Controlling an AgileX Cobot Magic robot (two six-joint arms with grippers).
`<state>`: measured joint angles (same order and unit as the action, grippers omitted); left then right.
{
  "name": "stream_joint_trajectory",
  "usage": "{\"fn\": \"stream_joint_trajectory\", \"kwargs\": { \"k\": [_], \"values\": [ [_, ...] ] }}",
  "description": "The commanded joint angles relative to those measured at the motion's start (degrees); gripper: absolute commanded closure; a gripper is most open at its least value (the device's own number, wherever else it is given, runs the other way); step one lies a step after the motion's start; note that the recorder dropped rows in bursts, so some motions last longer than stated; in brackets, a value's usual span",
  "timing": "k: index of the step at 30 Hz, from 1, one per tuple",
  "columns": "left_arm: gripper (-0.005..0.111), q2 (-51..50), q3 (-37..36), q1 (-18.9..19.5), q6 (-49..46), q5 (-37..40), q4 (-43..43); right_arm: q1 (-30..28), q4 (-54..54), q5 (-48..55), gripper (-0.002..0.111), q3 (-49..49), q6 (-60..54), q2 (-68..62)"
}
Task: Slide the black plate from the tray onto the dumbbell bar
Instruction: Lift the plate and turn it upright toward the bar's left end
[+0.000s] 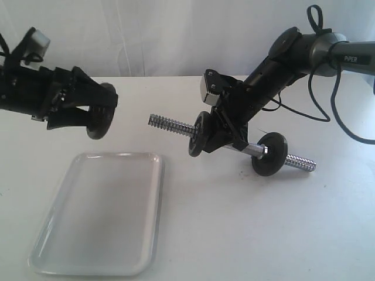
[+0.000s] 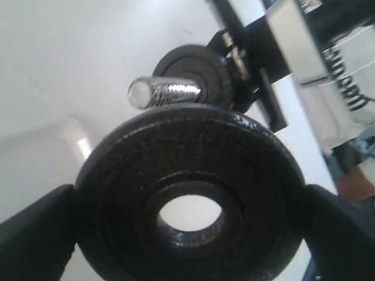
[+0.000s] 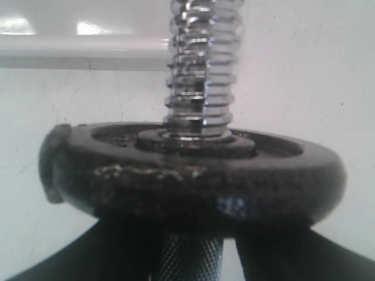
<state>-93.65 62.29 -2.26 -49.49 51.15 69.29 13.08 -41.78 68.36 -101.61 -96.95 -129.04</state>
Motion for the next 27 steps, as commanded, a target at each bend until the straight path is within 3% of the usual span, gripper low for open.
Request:
{"fn": "stream_joint_trajectory", "kwargs": {
  "k": [1,13,27],
  "values": [
    [0.107,-2.05,0.38,4.18,-7.08,9.79,11.37,-0.45,-3.35,1.60,0.108,-0.94,0.00,2.14],
    [0.107,-14.68,0.51,8.65,-18.67,18.81,23.62,-0.45,-3.35,1.60,0.108,-0.94,-0.10,2.14],
    [0.107,-22.42,6.02,7.94,-18.11,18.81,19.74,-0.45,-3.35,1.60,0.108,-0.94,-0.95,2.14]
  ]
}}
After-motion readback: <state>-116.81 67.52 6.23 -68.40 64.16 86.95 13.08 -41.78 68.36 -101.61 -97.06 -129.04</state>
